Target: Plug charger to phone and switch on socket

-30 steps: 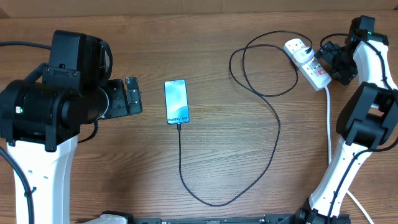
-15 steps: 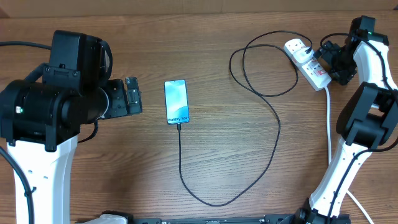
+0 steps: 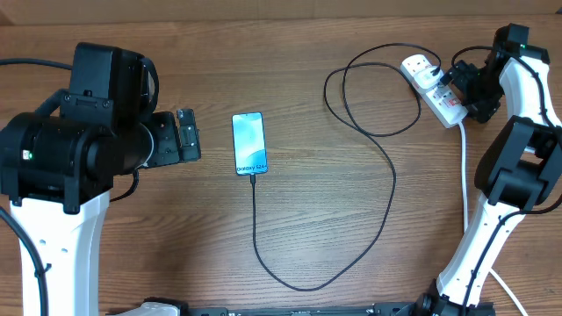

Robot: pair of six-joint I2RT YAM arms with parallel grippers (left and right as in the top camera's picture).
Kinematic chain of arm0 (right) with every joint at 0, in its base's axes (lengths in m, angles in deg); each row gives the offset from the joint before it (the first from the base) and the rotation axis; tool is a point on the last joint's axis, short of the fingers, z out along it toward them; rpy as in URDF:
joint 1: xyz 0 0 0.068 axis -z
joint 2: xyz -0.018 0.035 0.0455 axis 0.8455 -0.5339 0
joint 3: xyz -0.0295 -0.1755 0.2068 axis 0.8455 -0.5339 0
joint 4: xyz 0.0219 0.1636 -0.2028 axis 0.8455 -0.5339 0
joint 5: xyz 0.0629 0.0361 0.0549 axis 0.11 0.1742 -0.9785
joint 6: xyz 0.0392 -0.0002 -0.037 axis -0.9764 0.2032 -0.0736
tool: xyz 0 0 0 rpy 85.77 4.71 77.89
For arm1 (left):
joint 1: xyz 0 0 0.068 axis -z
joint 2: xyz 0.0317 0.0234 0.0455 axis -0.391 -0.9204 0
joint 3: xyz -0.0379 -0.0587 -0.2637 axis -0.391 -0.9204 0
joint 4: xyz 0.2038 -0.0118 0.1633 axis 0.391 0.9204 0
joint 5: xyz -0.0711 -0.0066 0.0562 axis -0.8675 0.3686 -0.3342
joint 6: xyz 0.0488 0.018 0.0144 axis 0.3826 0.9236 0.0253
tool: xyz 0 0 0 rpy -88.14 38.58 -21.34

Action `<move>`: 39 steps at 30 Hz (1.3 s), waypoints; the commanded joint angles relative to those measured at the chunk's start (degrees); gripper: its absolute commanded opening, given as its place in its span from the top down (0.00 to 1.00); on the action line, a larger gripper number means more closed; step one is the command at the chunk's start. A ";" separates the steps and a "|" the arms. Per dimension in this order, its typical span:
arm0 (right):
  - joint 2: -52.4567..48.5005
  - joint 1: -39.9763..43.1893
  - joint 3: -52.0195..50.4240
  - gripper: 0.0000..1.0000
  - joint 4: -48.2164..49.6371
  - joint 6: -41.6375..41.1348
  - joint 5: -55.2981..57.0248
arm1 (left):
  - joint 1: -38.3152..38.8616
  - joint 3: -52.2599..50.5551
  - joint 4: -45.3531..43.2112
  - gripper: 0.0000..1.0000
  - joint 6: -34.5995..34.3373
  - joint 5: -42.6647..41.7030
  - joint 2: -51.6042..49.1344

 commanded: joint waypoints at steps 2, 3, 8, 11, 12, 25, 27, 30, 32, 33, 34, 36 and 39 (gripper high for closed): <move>-1.25 -0.68 -0.33 0.00 -0.35 1.22 0.20 | 0.00 -0.20 -0.07 0.00 -1.20 0.92 -0.07; -1.22 -0.68 -0.31 0.00 -0.59 1.20 0.20 | 0.00 -0.20 -0.07 0.00 -1.20 0.92 -0.09; -0.20 0.79 1.18 0.00 -3.65 1.16 0.11 | 0.00 -0.20 -0.07 0.00 -1.20 0.92 -0.09; 1.84 2.08 2.38 0.00 -5.90 1.18 -0.04 | 0.00 -0.20 -0.07 0.01 -1.20 0.90 -0.09; 2.99 2.54 2.51 0.00 -6.47 1.18 -0.04 | 0.00 -0.20 -0.07 0.01 -1.20 0.92 -0.09; 26.23 4.00 2.49 0.00 -16.65 1.22 -0.70 | 0.00 -0.20 -0.07 0.00 -1.20 0.92 -0.09; 29.16 3.04 2.49 0.00 -19.54 1.22 -0.70 | 0.00 -0.20 -0.07 0.01 -1.18 0.92 -0.09; 32.94 1.14 2.36 0.00 -23.26 1.44 -0.57 | 0.00 -0.20 -0.07 0.00 -1.20 0.92 -0.09; 35.08 -0.33 2.34 0.00 -25.09 1.73 -0.09 | 0.00 -0.20 -0.07 0.00 -1.18 0.90 -0.09; 35.95 -1.03 2.34 0.00 -25.73 2.21 0.20 | 0.00 -0.20 -0.07 0.00 -1.18 0.92 -0.07; 37.55 -2.49 2.32 0.00 -26.77 3.78 0.22 | 0.00 -0.20 -0.07 0.00 -1.20 0.90 -0.09; 39.21 -4.22 2.32 0.00 -28.17 4.74 0.50 | 0.00 -0.20 -0.07 0.01 -1.20 0.92 -0.09; 41.83 -6.99 2.32 0.00 -30.67 4.94 2.08 | 0.00 -0.20 -0.07 0.00 -1.18 0.92 -0.09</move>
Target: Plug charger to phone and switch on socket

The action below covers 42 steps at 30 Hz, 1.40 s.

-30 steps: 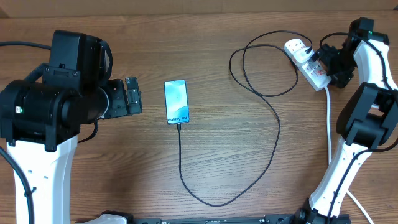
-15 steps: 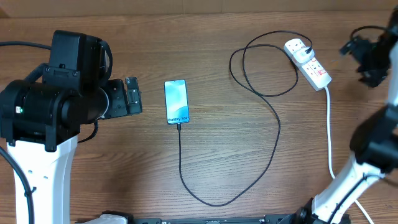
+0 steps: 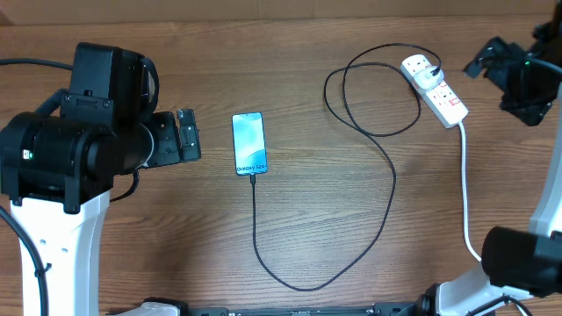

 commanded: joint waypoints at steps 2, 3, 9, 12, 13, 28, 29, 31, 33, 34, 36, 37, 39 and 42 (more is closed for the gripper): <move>6.32 -4.31 0.85 0.00 -2.89 2.40 1.97 | 0.00 -0.13 -0.07 0.00 -1.20 0.92 -0.09; 7.17 -4.96 0.85 0.00 -3.45 2.67 2.01 | 0.00 -0.13 -0.07 0.00 -1.18 0.92 -0.07; 14.45 -8.39 -2.51 0.00 -3.91 2.75 1.97 | 0.00 -0.13 -0.07 0.01 -1.20 0.90 -0.09; 18.40 -9.57 -6.14 0.00 -3.41 2.75 1.99 | 0.00 -0.13 -0.07 0.00 -1.20 0.92 -0.09; 19.71 -9.81 -7.80 0.00 -2.97 2.75 2.01 | 0.00 -0.13 -0.07 0.00 -1.20 0.92 -0.09; 40.81 -9.86 -37.79 0.00 7.19 1.44 2.36 | 0.00 -0.13 -0.07 0.00 -1.20 0.92 -0.09; 40.83 -9.86 -37.79 0.00 6.32 1.44 2.36 | 0.00 -0.13 -0.07 0.01 -1.18 0.92 -0.09; 40.76 -9.86 -37.79 0.00 5.14 1.44 2.36 | 0.00 -0.13 -0.07 0.01 -1.20 0.92 -0.09; 40.76 -9.86 -37.79 0.00 3.80 1.42 2.25 | 0.00 -0.13 -0.07 0.00 -1.18 0.90 -0.09; 40.76 -9.86 -37.79 0.00 3.52 1.42 2.16 | 0.00 -0.13 -0.07 0.00 -1.18 0.92 -0.09; 40.76 -9.86 -37.79 0.00 3.58 1.42 2.16 | 0.00 -0.13 -0.07 0.00 -1.20 0.92 -0.09; 40.76 -9.86 -37.79 0.00 3.58 1.44 2.16 | 0.00 -0.13 -0.07 0.00 -1.20 0.90 -0.09; 40.76 -9.86 -37.79 0.00 3.58 1.44 2.16 | 0.00 -0.13 -0.07 0.01 -1.20 0.92 -0.09; 40.76 -9.86 -37.79 0.00 3.58 1.44 2.16 | 0.00 -0.13 -0.07 0.00 -1.20 0.90 -0.09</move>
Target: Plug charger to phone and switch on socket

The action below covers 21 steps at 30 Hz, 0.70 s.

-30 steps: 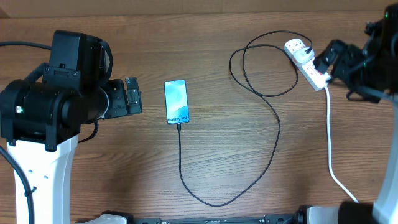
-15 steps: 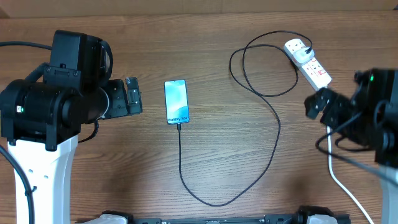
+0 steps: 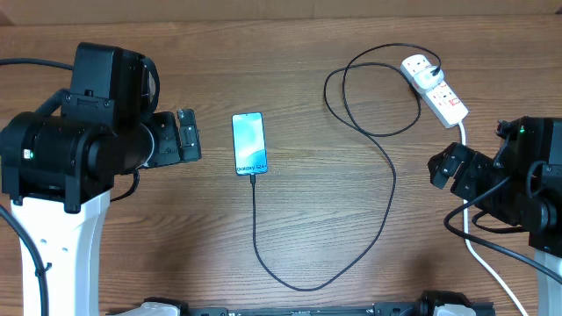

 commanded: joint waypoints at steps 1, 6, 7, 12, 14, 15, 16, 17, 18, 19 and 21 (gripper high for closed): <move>0.26 -0.28 -0.33 0.00 0.17 -0.20 0.35 | 0.00 0.00 -0.07 0.01 -1.18 0.92 -0.09; 0.26 -0.28 -0.33 0.00 0.17 -0.20 0.33 | 0.00 0.00 -0.07 0.01 -1.20 0.92 -0.09; 0.26 -0.28 -0.33 0.00 0.17 -0.20 0.35 | 0.00 0.00 -0.07 0.00 -1.18 0.92 -0.09; 0.26 -0.28 -0.33 0.00 0.20 -0.17 0.39 | 0.00 0.00 -0.07 0.01 -1.20 0.92 -0.09; 0.24 -0.28 -0.33 0.00 0.04 -0.15 0.59 | 0.00 0.00 -0.07 0.01 -1.20 0.90 -0.09; 0.20 -0.28 -0.33 0.00 0.24 -0.13 0.57 | 0.00 0.00 -0.07 0.00 -1.20 0.92 -0.09; 0.20 -0.28 -0.33 0.00 0.48 -0.13 0.57 | 0.00 0.00 -0.07 0.01 -1.20 0.92 -0.09; 0.22 -0.28 -0.39 0.00 0.94 -0.15 0.55 | 0.00 0.00 -0.07 0.00 -1.18 0.90 -0.09; 0.35 -0.28 -0.63 0.00 1.95 -0.15 0.50 | 0.00 0.00 -0.07 0.01 -1.18 0.90 -0.09; 0.66 -0.28 -0.98 0.00 3.19 -0.15 0.39 | 0.00 0.00 -0.07 0.01 -1.20 0.92 -0.09; 1.51 -0.28 -2.16 0.00 5.53 -0.11 0.33 | 0.00 0.00 -0.07 0.00 -1.20 0.92 -0.09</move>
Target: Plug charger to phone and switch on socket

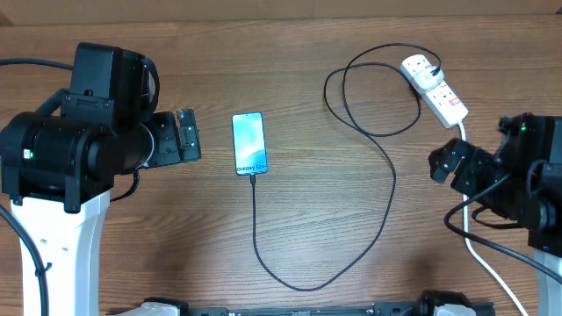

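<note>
The phone [249,144] lies face up at centre left with its screen lit. A black charger cable [383,158] is plugged into its lower end and loops over to the white plug in the white power strip [435,89] at the back right. My left gripper [187,134] hovers just left of the phone, with nothing between its fingers; its opening is hard to read. My right gripper [442,166] sits at the right edge, below the strip and apart from it; the jaw state does not show.
The strip's white lead [464,184] runs down the right side past my right arm. The cable loop spreads over the middle of the wooden table [316,219].
My right gripper has shifted very slightly; otherwise nothing has changed. Phone, cable and strip lie as before.
My right gripper was first at the power strip, fingers on its switch end. Then it was clear of the strip at the far right. After that it was drawn back low on the right, where it stays. The phone stayed plugged in and lit throughout.
</note>
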Robot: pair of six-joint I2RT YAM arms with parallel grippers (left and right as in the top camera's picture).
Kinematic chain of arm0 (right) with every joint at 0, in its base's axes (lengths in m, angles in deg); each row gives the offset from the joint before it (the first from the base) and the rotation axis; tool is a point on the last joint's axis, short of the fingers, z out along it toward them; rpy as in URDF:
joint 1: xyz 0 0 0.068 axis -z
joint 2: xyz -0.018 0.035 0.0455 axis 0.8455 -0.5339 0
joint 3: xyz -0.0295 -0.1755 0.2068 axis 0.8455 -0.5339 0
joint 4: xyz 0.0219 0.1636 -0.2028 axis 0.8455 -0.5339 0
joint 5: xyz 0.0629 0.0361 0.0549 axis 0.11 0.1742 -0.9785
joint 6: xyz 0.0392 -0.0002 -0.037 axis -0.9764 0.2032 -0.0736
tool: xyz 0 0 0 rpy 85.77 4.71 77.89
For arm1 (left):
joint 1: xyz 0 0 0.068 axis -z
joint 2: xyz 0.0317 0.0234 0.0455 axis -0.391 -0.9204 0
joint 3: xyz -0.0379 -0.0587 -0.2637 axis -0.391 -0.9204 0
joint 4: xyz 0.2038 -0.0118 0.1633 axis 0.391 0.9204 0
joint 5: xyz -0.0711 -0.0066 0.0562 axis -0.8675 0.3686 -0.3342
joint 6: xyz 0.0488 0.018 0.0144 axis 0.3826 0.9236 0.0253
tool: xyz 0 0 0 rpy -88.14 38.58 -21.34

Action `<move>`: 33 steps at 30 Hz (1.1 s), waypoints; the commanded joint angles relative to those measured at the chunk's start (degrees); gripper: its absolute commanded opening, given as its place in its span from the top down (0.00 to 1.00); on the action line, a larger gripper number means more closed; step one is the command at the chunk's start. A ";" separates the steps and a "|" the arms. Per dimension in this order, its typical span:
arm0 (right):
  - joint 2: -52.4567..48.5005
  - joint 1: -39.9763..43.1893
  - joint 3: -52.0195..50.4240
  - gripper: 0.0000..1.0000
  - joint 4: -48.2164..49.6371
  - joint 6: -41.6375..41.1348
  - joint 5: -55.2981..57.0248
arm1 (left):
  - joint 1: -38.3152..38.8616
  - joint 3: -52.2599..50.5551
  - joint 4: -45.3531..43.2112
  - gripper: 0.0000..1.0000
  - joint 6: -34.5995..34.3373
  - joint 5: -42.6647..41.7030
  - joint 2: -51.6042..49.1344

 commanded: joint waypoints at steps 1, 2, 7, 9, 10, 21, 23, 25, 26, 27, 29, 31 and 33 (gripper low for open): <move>2.16 -0.28 -2.73 0.00 3.17 -0.11 0.26 | 0.00 0.02 -0.07 0.00 -1.18 0.92 -0.09; 2.99 -0.28 -3.93 0.00 4.20 -0.11 0.22 | 0.00 0.02 -0.07 0.00 -1.18 0.90 -0.09; 9.20 -0.28 -12.94 0.00 10.47 0.31 -0.24 | 0.00 0.02 -0.07 0.00 -1.20 0.92 -0.09; 12.72 -0.28 -17.86 0.00 14.45 1.49 -1.40 | 0.00 0.02 -0.07 0.00 -1.18 0.92 -0.09; 14.34 -0.31 -20.13 0.00 16.50 2.51 -2.32 | 0.00 0.02 -0.07 0.00 -1.20 0.90 -0.09; 31.47 -2.91 -46.12 0.00 41.48 5.73 -7.17 | 0.00 0.02 -0.07 0.00 -1.20 0.90 -0.09; 34.40 -5.05 -50.34 0.00 46.05 5.97 -7.02 | 0.00 0.02 -0.07 0.00 -1.18 0.92 -0.09; 37.05 -6.78 -53.62 0.00 49.92 6.40 -6.51 | 0.00 0.02 -0.07 0.00 -1.20 0.92 -0.09; 38.34 -7.50 -55.01 0.00 51.63 7.17 -6.54 | 0.00 0.02 -0.07 0.00 -1.20 0.90 -0.09; 39.78 -8.17 -56.57 0.00 53.64 7.74 -6.34 | 0.00 0.02 -0.07 0.00 -1.20 0.92 -0.09; 42.62 -8.79 -59.45 0.00 57.13 8.57 -6.23 | 0.00 0.02 -0.07 0.01 -1.20 0.92 -0.09; 45.03 -8.79 -61.66 0.00 59.58 8.55 -5.92 | 0.00 0.02 -0.07 0.01 -1.20 0.92 -0.09; 47.12 -8.79 -63.52 0.00 61.51 8.55 -5.88 | 0.00 0.02 -0.07 0.00 -1.20 0.92 -0.09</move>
